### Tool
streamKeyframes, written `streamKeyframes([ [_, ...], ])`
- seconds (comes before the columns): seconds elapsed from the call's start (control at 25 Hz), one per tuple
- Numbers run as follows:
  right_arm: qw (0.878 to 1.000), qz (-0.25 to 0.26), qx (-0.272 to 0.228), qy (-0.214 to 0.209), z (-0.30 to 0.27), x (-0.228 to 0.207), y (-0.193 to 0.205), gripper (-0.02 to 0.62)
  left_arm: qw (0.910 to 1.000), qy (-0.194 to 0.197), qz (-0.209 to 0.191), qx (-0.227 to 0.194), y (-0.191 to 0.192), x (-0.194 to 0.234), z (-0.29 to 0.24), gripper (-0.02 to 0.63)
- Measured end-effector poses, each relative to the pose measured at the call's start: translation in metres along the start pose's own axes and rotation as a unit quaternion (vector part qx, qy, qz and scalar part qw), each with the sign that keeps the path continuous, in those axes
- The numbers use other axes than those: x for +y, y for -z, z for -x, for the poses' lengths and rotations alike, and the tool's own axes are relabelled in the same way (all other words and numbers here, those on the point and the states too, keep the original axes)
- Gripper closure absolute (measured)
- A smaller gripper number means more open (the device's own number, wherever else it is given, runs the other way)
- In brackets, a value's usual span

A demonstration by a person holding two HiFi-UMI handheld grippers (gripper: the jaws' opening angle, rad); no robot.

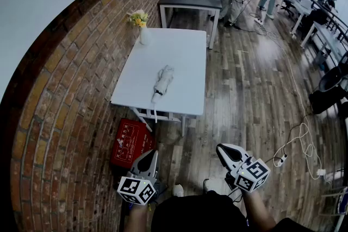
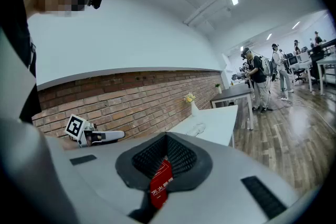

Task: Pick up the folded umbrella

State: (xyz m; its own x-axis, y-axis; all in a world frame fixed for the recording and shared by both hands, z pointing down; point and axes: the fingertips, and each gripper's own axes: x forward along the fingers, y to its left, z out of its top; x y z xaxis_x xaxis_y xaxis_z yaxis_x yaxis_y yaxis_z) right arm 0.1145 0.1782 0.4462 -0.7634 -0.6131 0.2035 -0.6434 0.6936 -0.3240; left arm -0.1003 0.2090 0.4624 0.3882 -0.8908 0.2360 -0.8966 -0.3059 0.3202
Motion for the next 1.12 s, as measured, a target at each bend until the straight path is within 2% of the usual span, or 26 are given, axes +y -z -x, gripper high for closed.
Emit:
streamKeyframes([
  [0.48,1.0,0.006,0.0,0.015,-0.011,0.012,0.001,0.574,0.9996,0.026,-0.005,0.005,-0.005,0.009,0.0,0.592],
  [0.72,1.0,-0.005,-0.017,0.022,-0.018,0.025,0.002,0.574,0.9994,0.035,-0.004,0.004,-0.005,0.021,0.01,0.592],
  [1.12,0.999,0.001,-0.008,0.04,-0.046,0.03,0.009,0.572,0.9992,0.038,-0.008,-0.003,-0.004,0.043,0.012,0.592],
])
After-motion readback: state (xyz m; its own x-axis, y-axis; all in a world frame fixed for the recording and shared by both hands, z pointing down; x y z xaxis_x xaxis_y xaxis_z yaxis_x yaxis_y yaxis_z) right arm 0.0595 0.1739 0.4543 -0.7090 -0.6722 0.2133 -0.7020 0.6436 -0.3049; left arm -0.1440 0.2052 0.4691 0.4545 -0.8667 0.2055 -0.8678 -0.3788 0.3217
